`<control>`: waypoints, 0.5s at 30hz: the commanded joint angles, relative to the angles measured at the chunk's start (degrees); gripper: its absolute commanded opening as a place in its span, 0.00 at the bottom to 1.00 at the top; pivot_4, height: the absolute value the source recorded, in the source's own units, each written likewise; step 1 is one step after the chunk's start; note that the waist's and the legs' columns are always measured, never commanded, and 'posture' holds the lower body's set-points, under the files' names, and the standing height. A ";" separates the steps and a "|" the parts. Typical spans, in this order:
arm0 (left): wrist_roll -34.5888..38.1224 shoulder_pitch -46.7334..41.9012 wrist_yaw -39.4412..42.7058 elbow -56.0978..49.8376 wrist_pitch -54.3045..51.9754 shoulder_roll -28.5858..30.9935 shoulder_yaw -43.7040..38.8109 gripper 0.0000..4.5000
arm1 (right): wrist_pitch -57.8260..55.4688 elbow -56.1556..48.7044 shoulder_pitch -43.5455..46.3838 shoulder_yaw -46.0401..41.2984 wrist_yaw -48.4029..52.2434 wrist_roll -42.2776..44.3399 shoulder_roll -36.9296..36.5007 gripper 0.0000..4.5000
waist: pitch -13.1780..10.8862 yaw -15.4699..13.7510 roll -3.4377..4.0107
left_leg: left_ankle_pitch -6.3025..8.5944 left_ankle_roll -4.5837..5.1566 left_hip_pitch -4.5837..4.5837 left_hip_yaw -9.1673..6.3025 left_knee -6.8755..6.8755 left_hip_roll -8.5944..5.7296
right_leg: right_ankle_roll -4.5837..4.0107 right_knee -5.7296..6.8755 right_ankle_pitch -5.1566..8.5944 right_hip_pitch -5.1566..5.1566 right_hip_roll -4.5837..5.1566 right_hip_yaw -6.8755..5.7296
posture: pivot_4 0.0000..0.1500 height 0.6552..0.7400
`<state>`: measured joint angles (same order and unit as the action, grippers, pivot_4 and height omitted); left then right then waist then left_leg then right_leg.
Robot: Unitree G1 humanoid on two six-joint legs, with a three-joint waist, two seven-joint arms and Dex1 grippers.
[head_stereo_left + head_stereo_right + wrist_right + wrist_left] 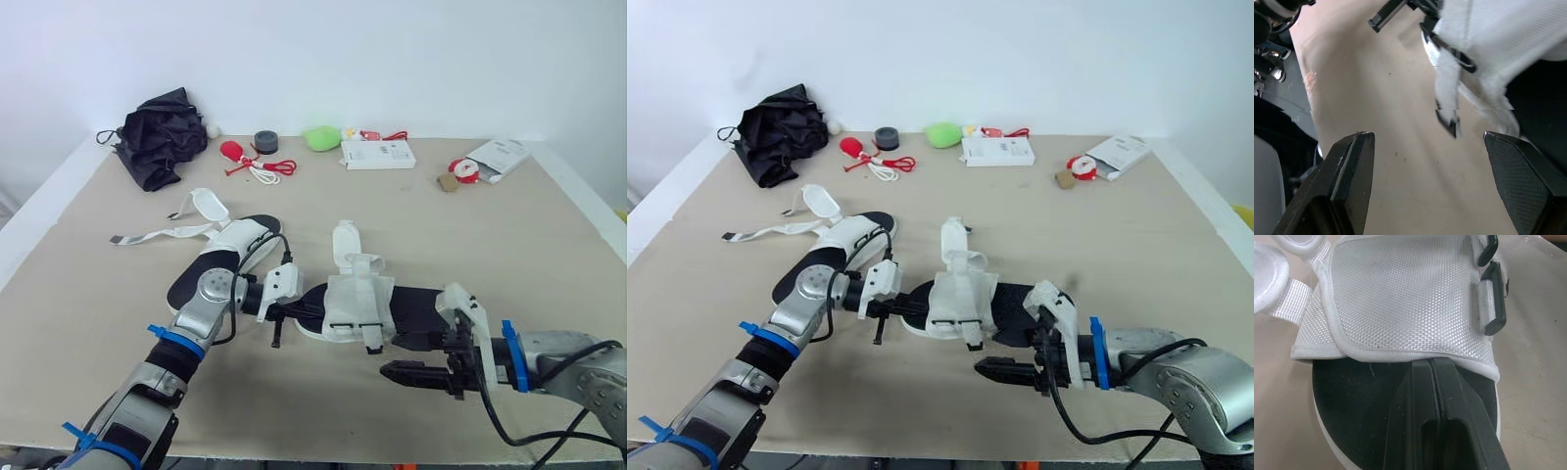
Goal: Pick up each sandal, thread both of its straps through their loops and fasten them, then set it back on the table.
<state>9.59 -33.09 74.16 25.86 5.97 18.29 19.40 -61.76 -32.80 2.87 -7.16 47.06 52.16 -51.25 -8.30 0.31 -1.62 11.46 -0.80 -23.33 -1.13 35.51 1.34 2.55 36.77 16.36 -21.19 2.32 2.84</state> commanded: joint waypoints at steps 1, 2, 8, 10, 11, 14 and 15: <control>-6.27 3.57 -0.48 5.46 -2.75 1.72 4.44 0.00 | 0.42 -0.48 1.93 2.02 -0.63 0.29 1.23 0.85 | 0.00 0.00 0.01 | 0.00 0.00 0.00 -0.01 0.00 0.00 | 0.00 0.00 0.00 0.00 0.00 0.00 | 1.00 1.00; -6.27 3.47 -0.51 5.54 -2.73 1.69 4.44 0.00 | 0.39 -0.31 2.47 2.80 -0.71 -0.03 1.57 0.85 | 0.00 0.01 0.01 | 0.00 0.00 -0.01 -0.01 0.00 0.00 | 0.00 0.00 0.00 0.00 -0.01 -0.01 | 1.00 1.00; -6.33 3.27 -0.80 5.71 -2.65 1.55 4.38 0.00 | 0.74 0.80 3.76 5.61 0.08 -0.30 2.63 0.54 | 0.02 0.01 0.03 | 0.00 0.00 -0.01 -0.02 0.00 0.01 | -0.01 0.00 -0.01 0.00 -0.01 0.00 | 1.00 1.00; -6.33 3.27 -0.89 5.71 -2.67 1.51 4.37 0.00 | 1.04 0.35 3.32 5.62 0.63 -0.09 2.30 0.35 | 0.02 0.00 0.03 | 0.00 0.00 -0.01 -0.01 0.00 0.01 | -0.01 0.00 -0.01 0.00 0.00 0.01 | 1.00 1.00; -6.33 3.29 -0.94 5.70 -2.69 1.49 4.36 0.00 | 1.16 0.17 3.10 5.57 0.86 0.03 2.17 0.26 | 0.02 0.00 0.03 | 0.00 0.00 -0.01 -0.01 0.00 0.01 | -0.01 0.00 -0.01 0.00 0.00 0.01 | 1.00 1.00; -6.32 3.36 -1.00 5.71 -2.65 1.45 4.35 0.00 | 1.12 0.21 2.86 5.43 1.18 0.40 2.16 0.00 | 0.02 0.00 0.03 | 0.00 0.00 -0.01 -0.02 0.00 0.01 | -0.01 0.00 -0.01 0.00 -0.01 0.00 | 1.00 1.00; -6.30 3.38 -1.00 5.71 -2.65 1.43 4.35 0.00 | 1.09 0.16 2.80 5.43 1.26 0.48 2.13 0.00 | 0.02 0.00 0.03 | 0.00 0.00 -0.01 -0.02 0.00 0.01 | -0.01 0.00 -0.01 0.00 -0.01 0.00 | 1.00 1.00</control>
<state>9.59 -33.21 74.15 25.80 5.98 18.23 19.49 -61.35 -31.39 5.45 -0.63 47.37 51.45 -48.80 -8.28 0.31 -1.58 11.46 -0.80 -23.34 -1.15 35.51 1.35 2.54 36.77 16.35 -21.20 2.32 2.83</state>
